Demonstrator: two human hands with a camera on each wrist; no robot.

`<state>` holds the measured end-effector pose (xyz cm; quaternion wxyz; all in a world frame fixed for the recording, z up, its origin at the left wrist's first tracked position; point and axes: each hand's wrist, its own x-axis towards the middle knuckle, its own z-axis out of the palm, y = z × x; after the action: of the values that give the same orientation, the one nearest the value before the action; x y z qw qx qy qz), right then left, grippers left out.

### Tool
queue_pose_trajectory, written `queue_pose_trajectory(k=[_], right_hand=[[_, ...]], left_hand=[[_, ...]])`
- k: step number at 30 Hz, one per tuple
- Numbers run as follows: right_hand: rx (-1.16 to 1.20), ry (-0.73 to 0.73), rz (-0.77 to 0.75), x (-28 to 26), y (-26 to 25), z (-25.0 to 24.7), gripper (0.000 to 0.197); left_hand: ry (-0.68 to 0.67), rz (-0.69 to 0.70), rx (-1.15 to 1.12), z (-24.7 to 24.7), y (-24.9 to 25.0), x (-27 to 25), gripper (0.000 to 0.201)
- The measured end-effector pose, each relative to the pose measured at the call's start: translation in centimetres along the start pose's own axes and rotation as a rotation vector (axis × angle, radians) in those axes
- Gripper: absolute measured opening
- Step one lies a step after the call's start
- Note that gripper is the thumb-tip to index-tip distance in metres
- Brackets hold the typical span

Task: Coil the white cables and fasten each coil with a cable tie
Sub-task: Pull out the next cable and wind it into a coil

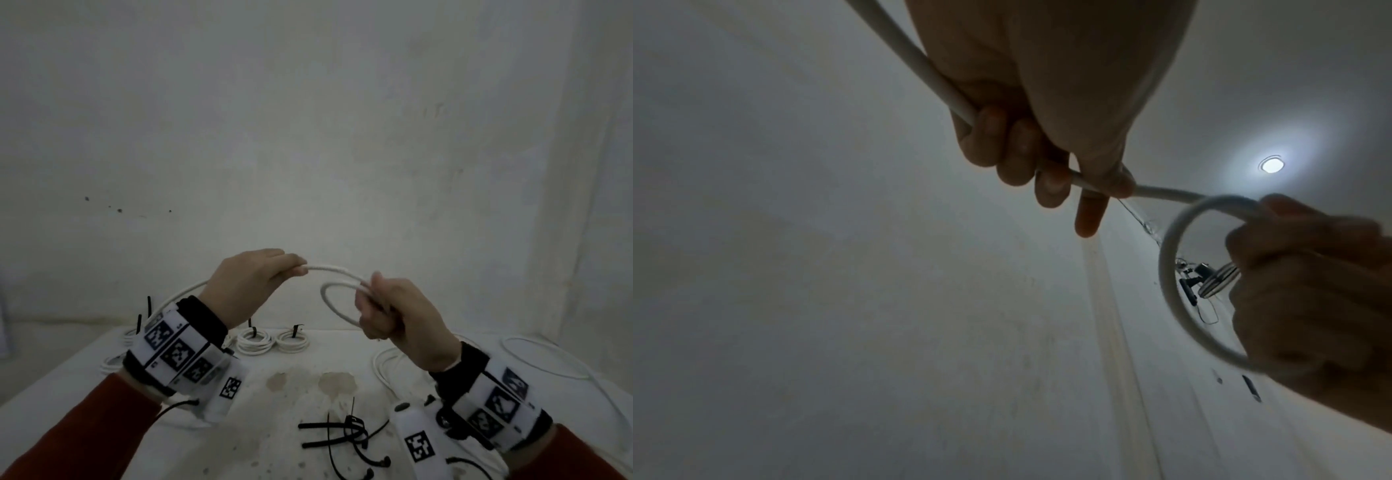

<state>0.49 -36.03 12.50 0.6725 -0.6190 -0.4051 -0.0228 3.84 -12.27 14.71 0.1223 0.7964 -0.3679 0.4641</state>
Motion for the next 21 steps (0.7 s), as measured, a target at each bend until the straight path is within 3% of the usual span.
queue_pose_trajectory(k=[3, 6, 11, 15, 18, 21], right_hand=[[0.354, 0.08, -0.05, 0.6, -0.6, 0.8, 0.052], [0.575, 0.16, -0.122, 0.5, -1.9, 1.0, 0.051], [0.913, -0.028, -0.305, 0.2, -3.7, -1.2, 0.034], [0.917, 0.048, -0.377, 0.4, -4.3, -1.6, 0.031], [0.877, 0.147, -0.407, 1.0, -4.5, -1.3, 0.026], [0.765, 0.304, -0.391, 2.1, -4.4, -1.0, 0.021]], left_hand=[[0.055, 0.007, -0.041, 0.4, 0.7, 0.4, 0.039], [0.107, -0.039, -0.018, 0.3, 0.8, 0.4, 0.039], [0.115, -0.089, 0.116, -0.1, -0.4, -1.2, 0.035], [0.077, -0.123, 0.315, 0.4, -0.3, -1.9, 0.032], [0.042, 0.001, 0.437, 1.2, 0.3, -2.2, 0.053], [0.004, 0.155, 0.455, 1.6, 1.8, -2.2, 0.048]])
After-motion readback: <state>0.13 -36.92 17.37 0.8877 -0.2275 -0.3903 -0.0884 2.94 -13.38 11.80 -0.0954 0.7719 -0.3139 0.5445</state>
